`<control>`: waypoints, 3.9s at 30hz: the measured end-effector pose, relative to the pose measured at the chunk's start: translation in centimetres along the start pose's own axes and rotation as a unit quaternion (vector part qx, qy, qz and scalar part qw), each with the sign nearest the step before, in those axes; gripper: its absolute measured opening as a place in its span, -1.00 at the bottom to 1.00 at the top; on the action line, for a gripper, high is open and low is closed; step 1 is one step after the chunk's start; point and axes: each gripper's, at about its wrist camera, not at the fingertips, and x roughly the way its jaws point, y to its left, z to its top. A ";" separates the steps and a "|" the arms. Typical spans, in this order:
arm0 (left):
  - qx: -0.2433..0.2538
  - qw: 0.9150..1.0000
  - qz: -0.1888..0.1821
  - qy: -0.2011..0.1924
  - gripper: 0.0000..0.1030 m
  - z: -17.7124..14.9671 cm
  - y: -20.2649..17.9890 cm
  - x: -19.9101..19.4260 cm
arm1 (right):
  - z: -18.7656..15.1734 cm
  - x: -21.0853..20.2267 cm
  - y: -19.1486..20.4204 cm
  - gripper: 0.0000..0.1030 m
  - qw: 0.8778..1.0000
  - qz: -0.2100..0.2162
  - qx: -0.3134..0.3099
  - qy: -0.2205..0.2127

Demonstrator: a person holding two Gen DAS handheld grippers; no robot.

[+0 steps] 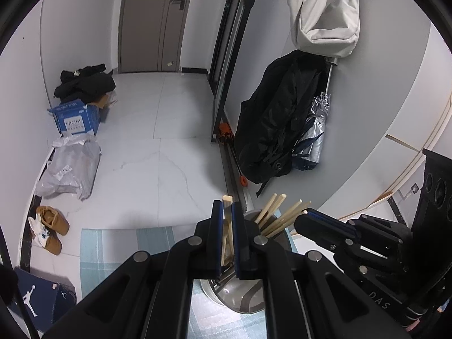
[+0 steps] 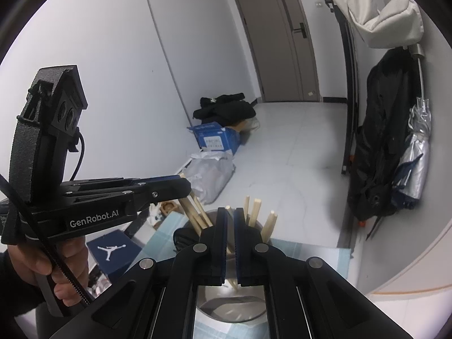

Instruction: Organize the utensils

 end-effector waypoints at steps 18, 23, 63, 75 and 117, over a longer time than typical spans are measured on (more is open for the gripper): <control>-0.010 1.000 0.001 -0.001 -0.87 0.3 0.1 -1.1 | -1.0 -0.1 0.0 -0.86 1.000 -0.021 -0.003 0.014; -0.022 0.999 0.015 -0.023 -0.47 0.5 0.3 -2.6 | -0.7 -1.7 0.0 -0.74 0.999 -0.033 0.002 -0.004; -0.035 0.957 0.143 -0.250 0.97 -5.6 -1.0 -16.3 | -3.5 -15.1 7.6 0.82 0.982 -0.096 -0.033 -0.162; -0.026 0.950 0.154 -0.271 0.97 -9.6 -1.0 -16.7 | -7.5 -16.9 9.1 0.94 0.975 -0.096 -0.049 -0.195; -0.026 0.961 0.155 -0.228 0.97 -15.5 -0.2 -12.5 | -14.4 -12.6 8.7 1.00 0.979 -0.134 -0.026 -0.150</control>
